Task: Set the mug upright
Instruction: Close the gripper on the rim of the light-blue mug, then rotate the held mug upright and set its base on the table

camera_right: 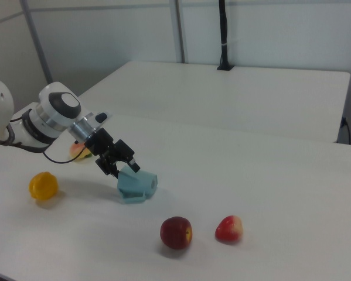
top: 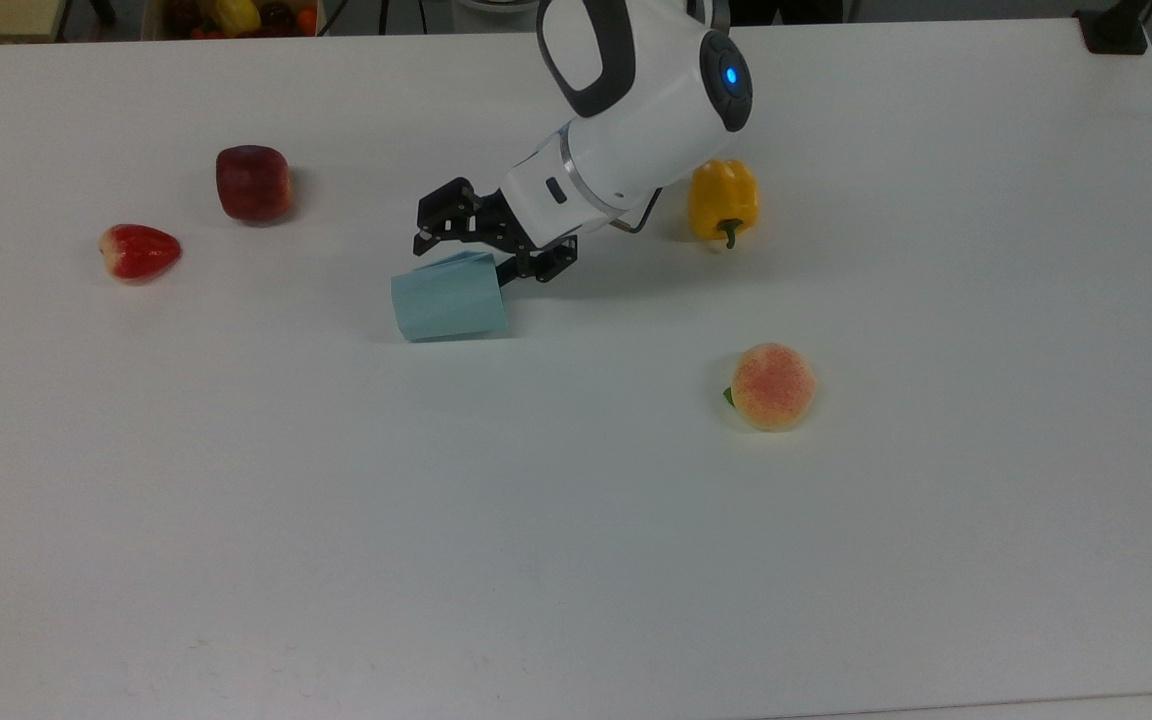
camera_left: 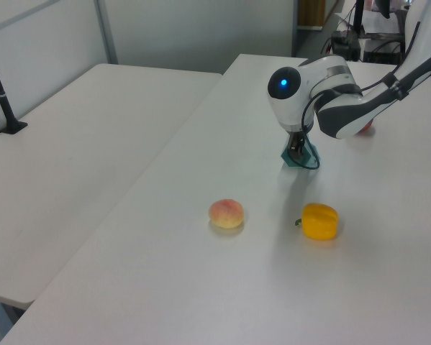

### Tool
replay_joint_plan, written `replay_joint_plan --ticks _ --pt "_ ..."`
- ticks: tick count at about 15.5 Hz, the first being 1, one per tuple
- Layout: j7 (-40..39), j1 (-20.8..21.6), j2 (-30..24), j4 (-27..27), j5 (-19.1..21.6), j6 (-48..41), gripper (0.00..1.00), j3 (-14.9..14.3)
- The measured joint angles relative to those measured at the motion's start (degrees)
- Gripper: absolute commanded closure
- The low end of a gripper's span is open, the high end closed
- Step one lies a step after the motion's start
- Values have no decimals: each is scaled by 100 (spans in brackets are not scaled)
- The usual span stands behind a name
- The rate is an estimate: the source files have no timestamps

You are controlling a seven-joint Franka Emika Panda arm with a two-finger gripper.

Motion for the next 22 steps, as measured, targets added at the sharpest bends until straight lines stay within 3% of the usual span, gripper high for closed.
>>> replay_joint_plan --ticks 2,3,4,8,12,15,18,22 --pt "8 -80 55 -68 -113 109 0 0" --pt "9 -124 82 -87 -141 128 6 0" --pt "9 -163 107 -95 -170 142 20 0" --pt "9 -235 193 -141 -314 231 100 0" --pt "14 -246 107 -134 -373 214 100 -3" --pt "16 -281 30 -96 -203 215 100 -4" --pt "-269 -366 -81 60 463 225 100 -4" --pt "-1117 -553 -164 483 1695 230 100 -2"
